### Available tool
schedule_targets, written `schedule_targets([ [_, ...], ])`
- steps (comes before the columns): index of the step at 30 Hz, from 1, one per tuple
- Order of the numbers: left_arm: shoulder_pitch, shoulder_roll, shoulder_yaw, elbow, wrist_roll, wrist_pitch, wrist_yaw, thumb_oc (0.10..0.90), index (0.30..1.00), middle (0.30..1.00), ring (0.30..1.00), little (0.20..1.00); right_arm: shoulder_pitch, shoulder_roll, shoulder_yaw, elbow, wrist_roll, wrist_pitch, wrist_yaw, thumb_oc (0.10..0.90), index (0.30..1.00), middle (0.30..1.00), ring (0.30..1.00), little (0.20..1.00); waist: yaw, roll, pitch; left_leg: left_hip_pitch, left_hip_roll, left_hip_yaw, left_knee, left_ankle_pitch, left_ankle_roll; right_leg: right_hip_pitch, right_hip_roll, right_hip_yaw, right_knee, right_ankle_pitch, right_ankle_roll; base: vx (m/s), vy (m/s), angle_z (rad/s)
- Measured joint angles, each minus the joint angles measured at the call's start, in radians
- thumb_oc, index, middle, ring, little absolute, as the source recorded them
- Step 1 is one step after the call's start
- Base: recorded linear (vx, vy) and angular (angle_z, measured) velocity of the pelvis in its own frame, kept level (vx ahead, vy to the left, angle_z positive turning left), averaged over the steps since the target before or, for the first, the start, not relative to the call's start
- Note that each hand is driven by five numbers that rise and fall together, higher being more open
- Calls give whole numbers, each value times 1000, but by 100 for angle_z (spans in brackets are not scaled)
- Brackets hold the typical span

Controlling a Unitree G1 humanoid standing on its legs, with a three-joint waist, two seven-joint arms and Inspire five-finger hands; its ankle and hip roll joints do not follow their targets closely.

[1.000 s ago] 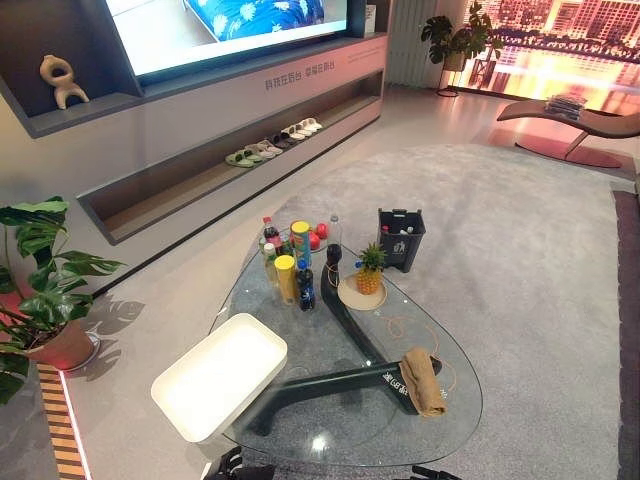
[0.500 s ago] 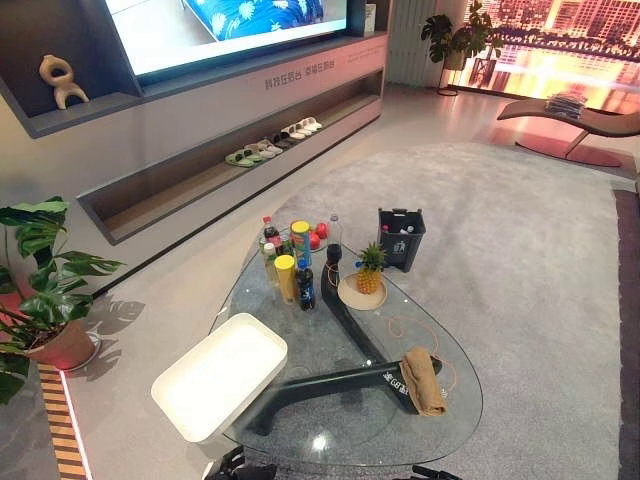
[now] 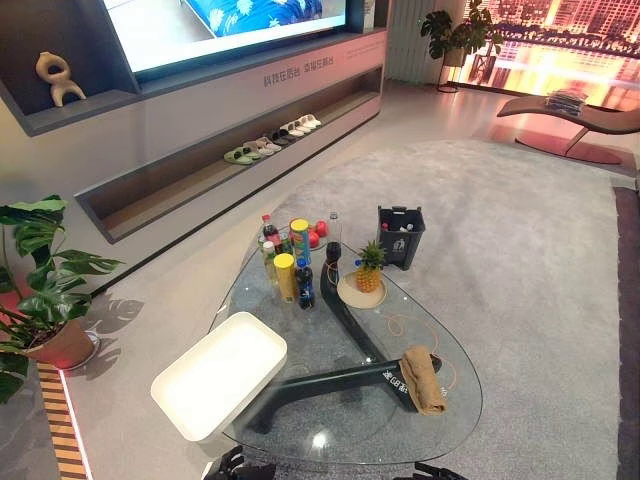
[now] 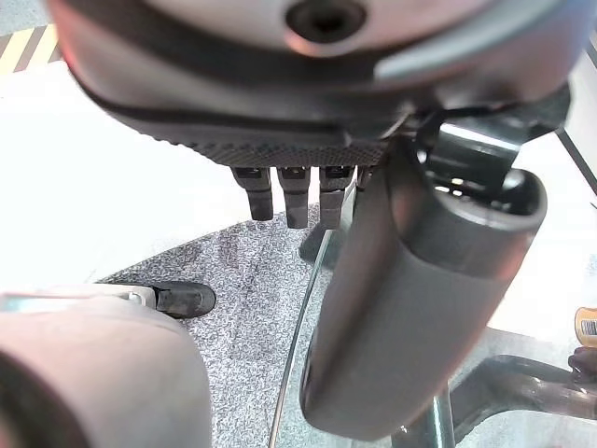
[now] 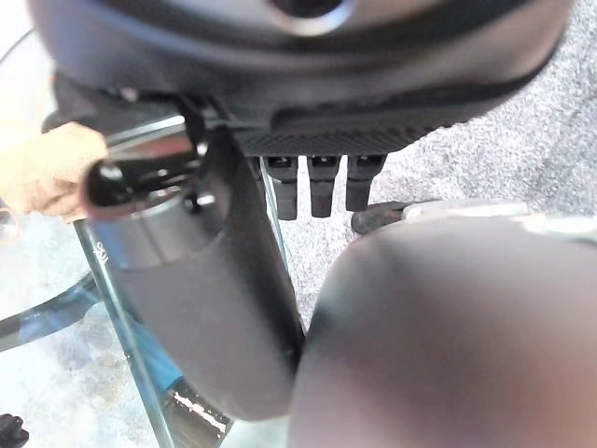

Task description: Wipe the table with a cloth and put it in the basket.

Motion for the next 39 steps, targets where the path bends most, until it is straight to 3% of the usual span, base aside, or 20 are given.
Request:
schedule_targets([
  [6, -1, 3, -2, -5, 1, 32, 8, 800, 900, 900, 900, 900, -3, -17, 2, -21, 0, -58, -25, 800, 900, 900, 900, 900, 2, 3, 14, -4, 1, 9, 0, -3, 0, -11, 1, 17, 0, 1, 2, 33, -20, -7],
  [10, -10, 10, -21, -14, 1, 40, 8, 800, 900, 900, 900, 900, -9, -36, 11, -93, -18, -128, -112, 800, 900, 900, 900, 900, 1, 4, 34, -31, 2, 14, 2, -3, 0, -40, 2, 22, 0, 7, 2, -61, -34, -6],
  [15, -44, 32, -72, -150, -1, 80, 30, 800, 900, 900, 900, 900, -33, -87, 93, -389, -22, -151, -305, 800, 900, 900, 900, 900, -1, 15, 130, -99, -3, 31, 3, 17, 6, -119, 6, 48, 6, 49, 2, -180, -17, -14],
  [21, -131, 43, -119, -300, -10, 117, 113, 800, 900, 900, 900, 900, -81, -111, 124, -734, -110, -115, -610, 800, 900, 900, 900, 900, -32, 23, 255, -192, -13, 34, 3, 48, 15, -216, 1, 52, 23, 75, 17, -159, 4, -3],
  [25, -197, 41, -164, -232, 1, 16, 172, 800, 900, 900, 900, 900, -152, -122, 112, -730, -118, -126, -766, 800, 900, 900, 900, 900, -33, 3, 353, -255, -21, 33, 28, 55, 19, -277, -4, 51, 45, 80, 21, -103, -51, 1],
  [30, -221, 49, -194, -222, 11, -16, 212, 800, 900, 900, 900, 900, -227, -143, 64, -759, -117, -111, -890, 800, 900, 900, 900, 900, -33, 3, 462, -358, -31, 32, 81, 55, 20, -373, -14, 46, 97, 77, 26, -57, 29, 5],
  [34, -247, 63, -196, -222, 13, -20, 222, 800, 900, 900, 900, 900, -294, -143, 48, -784, -117, -70, -975, 800, 900, 900, 900, 900, -27, 26, 479, -411, -40, 30, 114, 55, 20, -442, -23, 45, 165, 55, 33, -3, 50, 4],
  [39, -283, 82, -206, -221, 11, -45, 231, 800, 900, 900, 900, 900, -398, -140, 46, -795, -116, -46, -1109, 800, 900, 900, 900, 900, -24, 31, 478, -525, -55, 27, 167, 55, 21, -596, -40, 45, 308, 7, 34, 8, 42, 8],
])
